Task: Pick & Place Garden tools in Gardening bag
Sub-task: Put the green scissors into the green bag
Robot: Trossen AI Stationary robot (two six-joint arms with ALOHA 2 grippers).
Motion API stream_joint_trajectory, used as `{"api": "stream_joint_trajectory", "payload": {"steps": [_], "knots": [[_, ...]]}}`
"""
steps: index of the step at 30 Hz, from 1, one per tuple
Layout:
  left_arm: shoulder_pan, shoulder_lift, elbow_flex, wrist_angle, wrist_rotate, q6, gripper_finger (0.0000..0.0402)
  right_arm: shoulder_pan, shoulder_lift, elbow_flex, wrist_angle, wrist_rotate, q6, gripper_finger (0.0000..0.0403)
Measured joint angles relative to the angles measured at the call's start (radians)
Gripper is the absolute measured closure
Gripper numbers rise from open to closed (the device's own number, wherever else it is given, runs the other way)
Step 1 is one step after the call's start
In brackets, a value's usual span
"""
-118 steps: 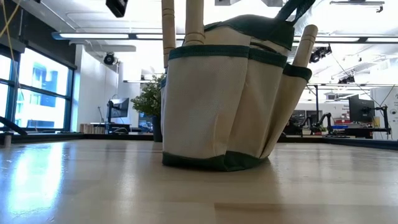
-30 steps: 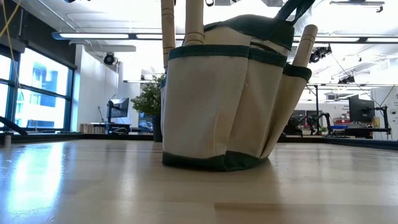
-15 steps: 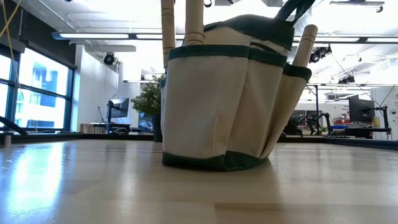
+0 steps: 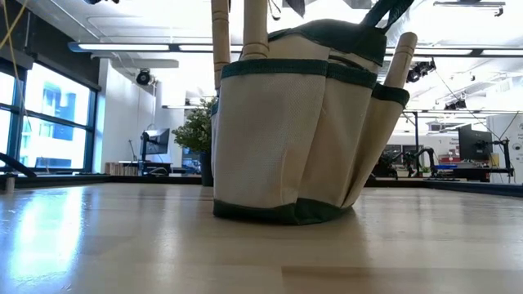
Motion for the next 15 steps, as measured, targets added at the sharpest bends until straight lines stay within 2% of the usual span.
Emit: {"api": "stream_joint_trajectory", "payload": {"steps": [5, 8, 12, 15], "knots": [[0.000, -0.005, 0.000, -0.002, 0.008, 0.019, 0.0349, 0.055, 0.000, 0.000, 0.073, 0.007, -0.093, 0.0166], [0.000, -0.005, 0.000, -0.004, 0.051, 0.020, 0.0349, 0.086, 0.000, 0.000, 0.135, 0.008, -0.155, 0.0165], [0.000, -0.025, -0.001, -0.037, 0.136, 0.059, 0.0349, 0.123, -0.001, 0.000, 0.152, -0.017, -0.165, 0.0165], [-0.001, -0.076, -0.001, -0.091, 0.134, 0.096, 0.0351, 0.142, -0.001, 0.000, 0.152, -0.014, -0.156, 0.0165]]}}
